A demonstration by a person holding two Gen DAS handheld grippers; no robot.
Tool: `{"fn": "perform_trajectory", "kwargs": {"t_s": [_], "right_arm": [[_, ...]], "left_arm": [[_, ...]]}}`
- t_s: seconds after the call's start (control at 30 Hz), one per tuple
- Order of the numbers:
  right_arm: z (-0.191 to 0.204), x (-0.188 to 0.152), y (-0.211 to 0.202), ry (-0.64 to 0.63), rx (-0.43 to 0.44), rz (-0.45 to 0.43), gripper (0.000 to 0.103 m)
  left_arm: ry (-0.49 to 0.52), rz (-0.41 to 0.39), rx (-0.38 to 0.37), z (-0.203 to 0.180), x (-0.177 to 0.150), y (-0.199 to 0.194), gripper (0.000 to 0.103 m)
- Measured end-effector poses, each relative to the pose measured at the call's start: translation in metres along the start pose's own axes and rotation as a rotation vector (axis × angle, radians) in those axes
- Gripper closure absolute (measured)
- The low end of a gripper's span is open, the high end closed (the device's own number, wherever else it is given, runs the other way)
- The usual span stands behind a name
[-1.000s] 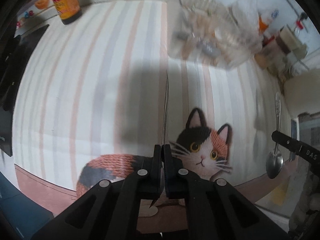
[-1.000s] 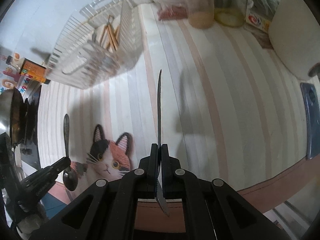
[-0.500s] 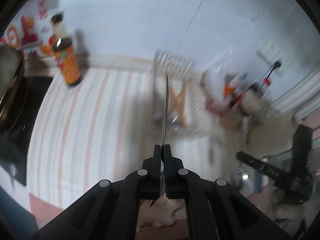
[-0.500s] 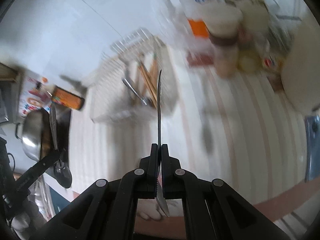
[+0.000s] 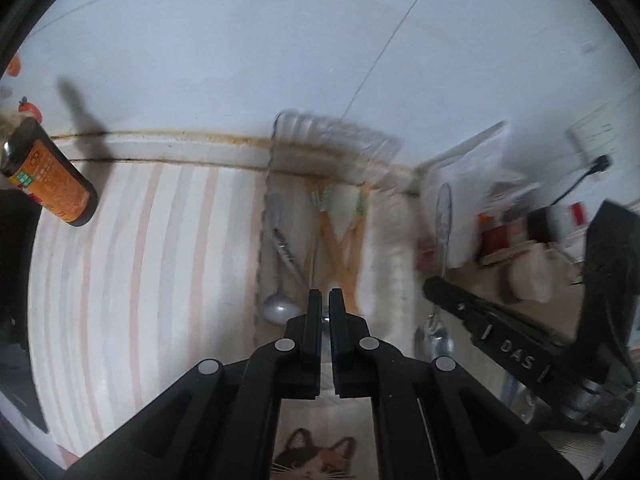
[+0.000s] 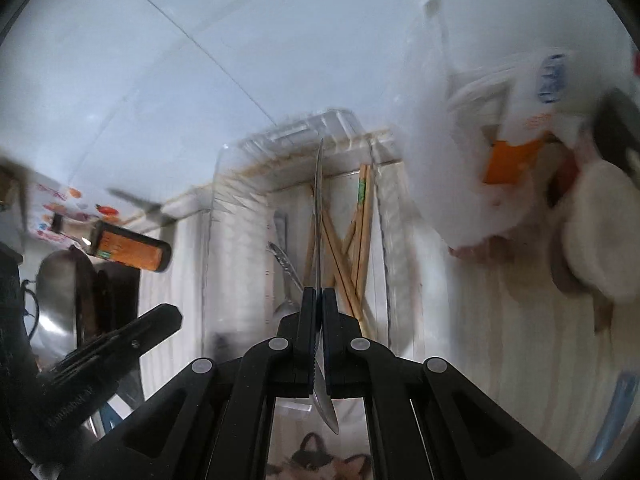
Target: Organize utensils
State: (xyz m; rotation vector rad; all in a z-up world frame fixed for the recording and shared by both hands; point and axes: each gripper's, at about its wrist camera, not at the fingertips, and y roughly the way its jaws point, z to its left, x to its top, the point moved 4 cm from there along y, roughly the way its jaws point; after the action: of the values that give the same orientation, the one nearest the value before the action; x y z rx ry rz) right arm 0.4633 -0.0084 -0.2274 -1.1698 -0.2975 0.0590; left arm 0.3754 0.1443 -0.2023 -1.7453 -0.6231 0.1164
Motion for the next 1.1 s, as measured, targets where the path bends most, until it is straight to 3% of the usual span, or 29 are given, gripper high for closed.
{"fn": "perform_trajectory", "kwargs": {"t_s": [0.17,0.23,0.3,0.33,0.43,0.53,0.6,0.7,0.77,1.1], "right_arm": [[-0.005,0.003,0.020,-0.022,-0.021,0.029,0.095],[-0.012,-0.002,0.020,-0.019,-0.040,0.021,0.081],[-0.019,-0.008,0.016,-0.039,-0.081,-0.005,0.060],[-0.021,-0.011,0.012,-0.056,-0.103,-0.022,0.057],[-0.025,-0.028,0.003,-0.111,-0.169,-0.056,0.051],[-0.030,-0.045,-0.002,-0.133,-0.205,-0.075,0.041],[-0.035,-0.055,-0.007,-0.135,-0.226,-0.091,0.029],[-0.039,-0.064,-0.013,-0.146,-0.264,-0.114,0.008],[-0.041,-0.070,-0.021,-0.166,-0.294,-0.137,0.003],[-0.024,-0.102,-0.079,-0.230,-0.337,-0.258,0.001]], "left_arm": [[-0.010,-0.034,0.105,0.011,-0.006,0.006,0.093],[-0.003,-0.051,0.161,0.016,-0.013,0.004,0.075],[0.007,-0.082,0.235,0.020,-0.022,0.001,0.029],[0.007,-0.098,0.254,0.022,-0.026,-0.001,0.023],[0.011,-0.164,0.304,0.026,-0.041,-0.009,0.022],[0.000,-0.197,0.320,0.030,-0.056,-0.013,0.011],[0.000,-0.208,0.330,0.030,-0.062,-0.017,0.000],[0.002,-0.224,0.352,0.027,-0.073,-0.023,0.000],[-0.001,-0.235,0.360,0.025,-0.081,-0.028,0.000],[0.015,-0.302,0.352,0.010,-0.114,-0.077,0.000]]}}
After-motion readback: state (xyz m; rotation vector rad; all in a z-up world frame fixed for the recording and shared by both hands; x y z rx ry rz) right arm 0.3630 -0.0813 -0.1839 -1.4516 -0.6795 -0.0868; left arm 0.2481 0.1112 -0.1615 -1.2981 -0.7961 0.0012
